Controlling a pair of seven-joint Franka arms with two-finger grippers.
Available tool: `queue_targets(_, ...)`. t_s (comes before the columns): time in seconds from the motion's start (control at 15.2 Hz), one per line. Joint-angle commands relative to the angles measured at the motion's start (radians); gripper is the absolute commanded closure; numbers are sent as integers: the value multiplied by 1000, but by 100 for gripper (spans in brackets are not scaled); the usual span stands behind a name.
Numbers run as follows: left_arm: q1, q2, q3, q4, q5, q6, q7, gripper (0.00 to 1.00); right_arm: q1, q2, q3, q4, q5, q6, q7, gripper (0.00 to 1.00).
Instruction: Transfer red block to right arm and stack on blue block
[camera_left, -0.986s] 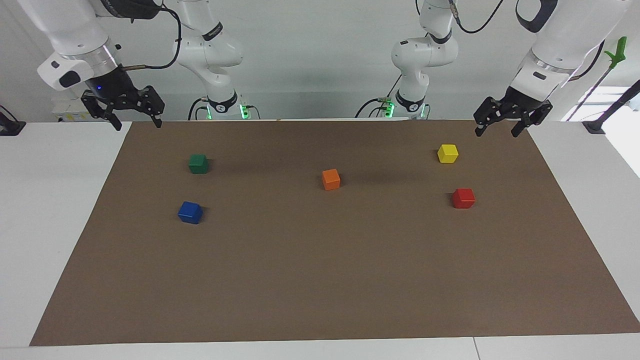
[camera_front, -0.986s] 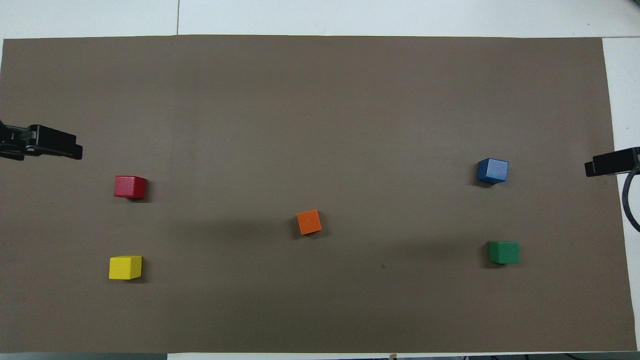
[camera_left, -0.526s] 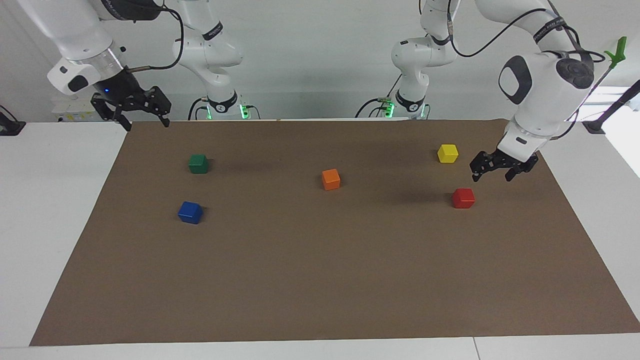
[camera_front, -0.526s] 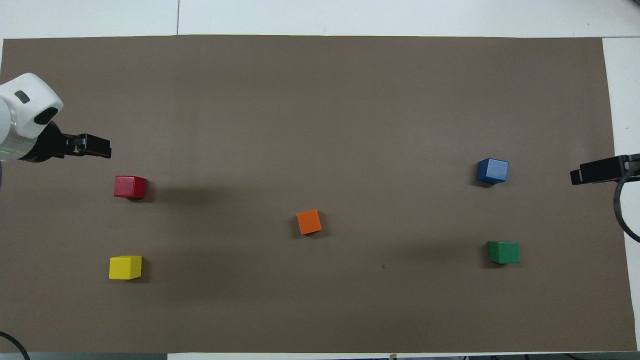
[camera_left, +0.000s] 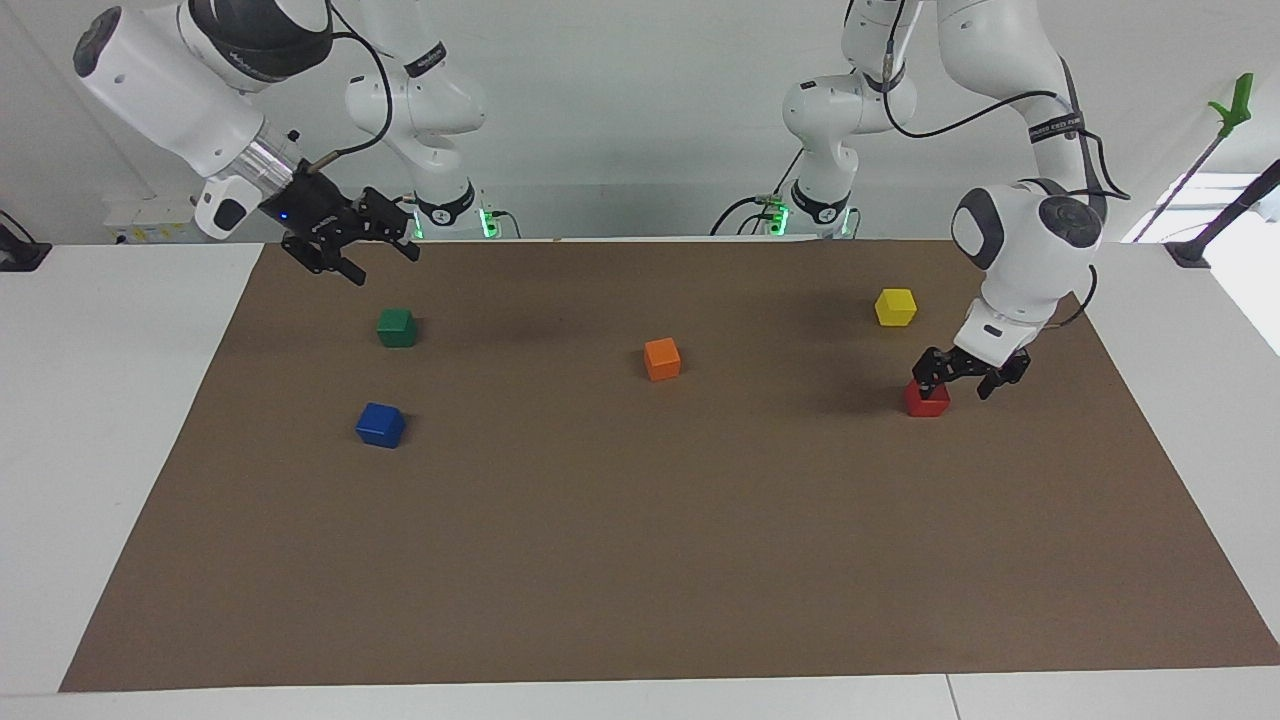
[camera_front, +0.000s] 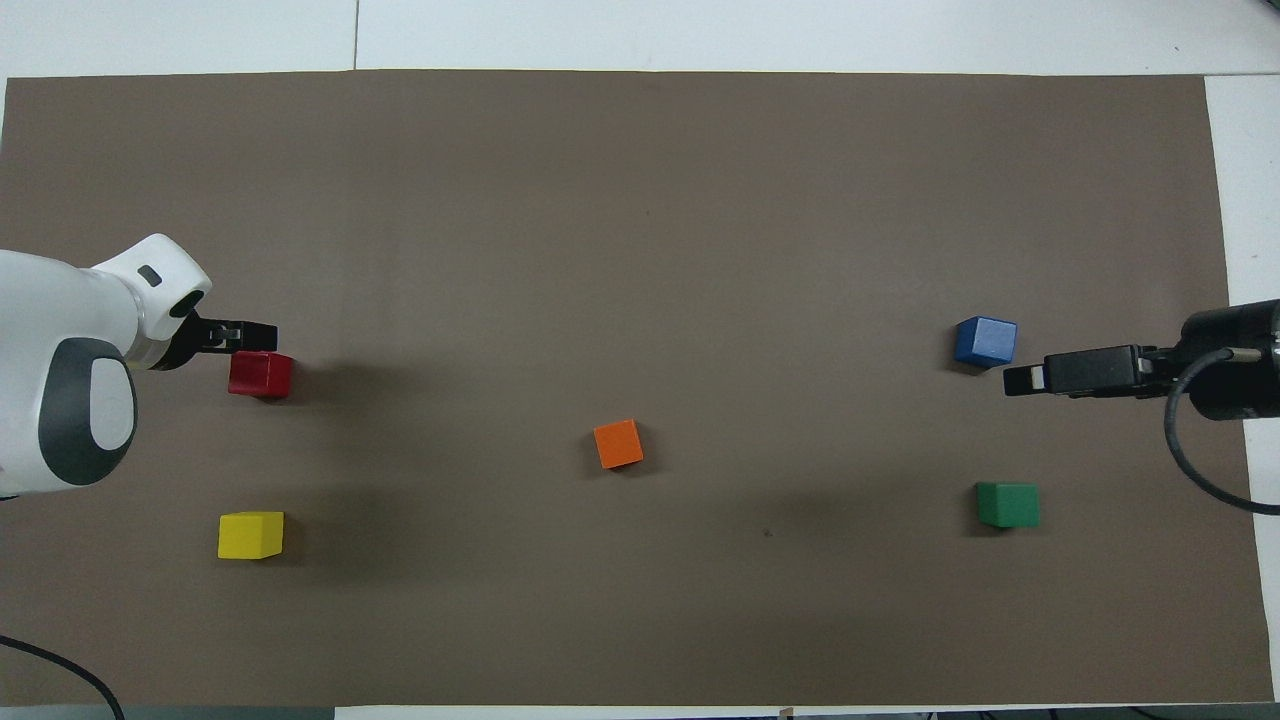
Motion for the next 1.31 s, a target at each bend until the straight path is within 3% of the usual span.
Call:
queue_targets(0.0,-13,-13,11,-47,14,52,-3,0,-30,-36,2,-117,194,22,-121,0)
queue_targets(0.39,-18,37,11,-103,14,155,-8,0,-18,-22,2,-269,607,5,-334,0)
queue_targets(0.46,-18,39,11,-103,14,156,-11,16,-14,-19,4,-283,656,3,-357,0)
queue_targets(0.59,-18,39,9,-87,14,118,-31,84,-11,4,6,-317,766,-50,-414,0)
queue_targets(0.66,-10,40,9,-62,10,78,-32,96,-2,19,6,-340,826,-76,-453,0)
queue_targets(0.85,-10,34,8,33,0,-72,-150,100,50,53,6,-400,986,-124,-569,0)
queue_targets(1.12,-70,4,-15,296,-132,-498,-374,100,215,65,6,-470,1289,-133,-638,1)
queue_targets(1.25,-121,-36,-18,387,-199,-639,-541,100,277,122,6,-479,1409,-203,-687,1)
